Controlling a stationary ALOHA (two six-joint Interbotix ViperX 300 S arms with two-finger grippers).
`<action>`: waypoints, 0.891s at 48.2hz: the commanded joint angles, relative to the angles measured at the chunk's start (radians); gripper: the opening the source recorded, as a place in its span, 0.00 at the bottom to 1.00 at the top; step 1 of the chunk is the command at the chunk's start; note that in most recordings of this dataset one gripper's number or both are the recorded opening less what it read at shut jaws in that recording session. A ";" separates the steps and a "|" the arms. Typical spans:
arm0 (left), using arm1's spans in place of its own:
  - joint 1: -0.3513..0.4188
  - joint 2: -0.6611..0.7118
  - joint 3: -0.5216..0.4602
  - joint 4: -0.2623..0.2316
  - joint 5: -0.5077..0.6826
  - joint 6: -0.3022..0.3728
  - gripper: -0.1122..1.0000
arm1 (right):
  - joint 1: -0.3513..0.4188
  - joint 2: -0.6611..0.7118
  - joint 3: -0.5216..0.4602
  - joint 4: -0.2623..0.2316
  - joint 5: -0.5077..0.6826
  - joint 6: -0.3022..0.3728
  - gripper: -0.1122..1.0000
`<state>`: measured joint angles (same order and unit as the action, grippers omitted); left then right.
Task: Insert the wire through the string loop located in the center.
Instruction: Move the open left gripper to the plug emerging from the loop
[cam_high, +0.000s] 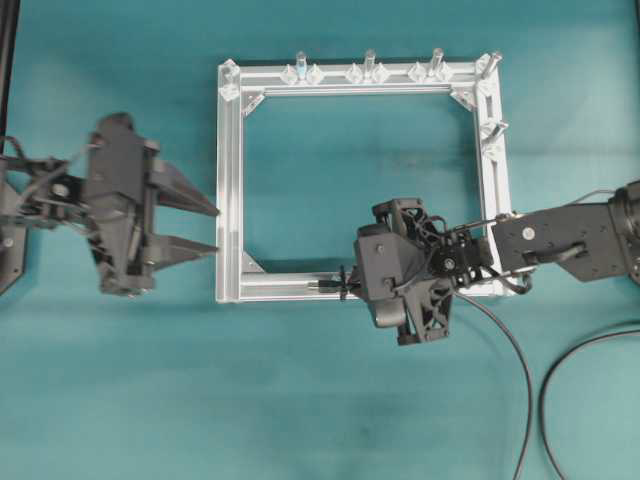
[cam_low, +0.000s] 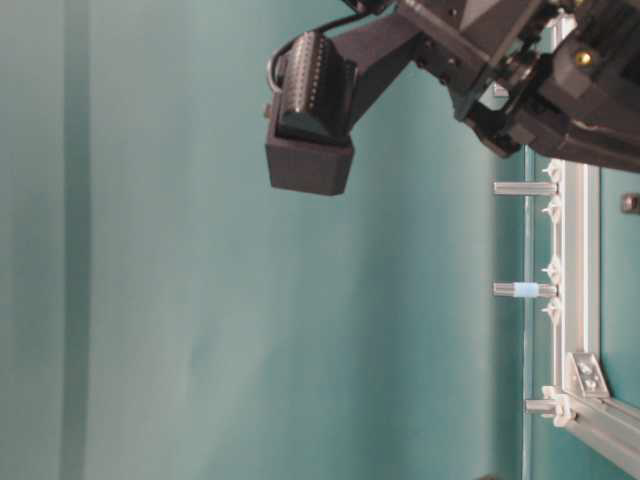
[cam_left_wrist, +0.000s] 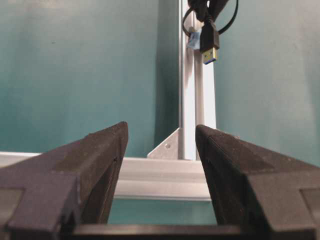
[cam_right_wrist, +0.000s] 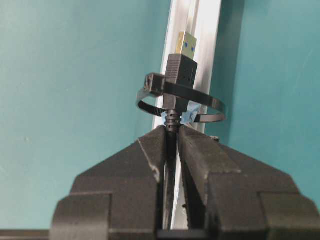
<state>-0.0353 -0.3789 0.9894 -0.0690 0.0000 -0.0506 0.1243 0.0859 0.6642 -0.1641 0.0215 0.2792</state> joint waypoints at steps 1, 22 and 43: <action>-0.009 0.051 -0.052 0.008 -0.003 0.002 0.63 | 0.000 -0.014 -0.021 -0.003 -0.009 -0.002 0.19; -0.032 0.252 -0.235 0.009 0.008 0.002 0.63 | 0.000 -0.012 -0.018 -0.003 -0.025 -0.002 0.19; -0.057 0.402 -0.408 0.011 0.288 0.002 0.63 | 0.000 -0.011 -0.015 -0.003 -0.025 -0.002 0.19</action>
<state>-0.0890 0.0153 0.6289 -0.0614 0.2408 -0.0506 0.1243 0.0859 0.6642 -0.1641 0.0061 0.2792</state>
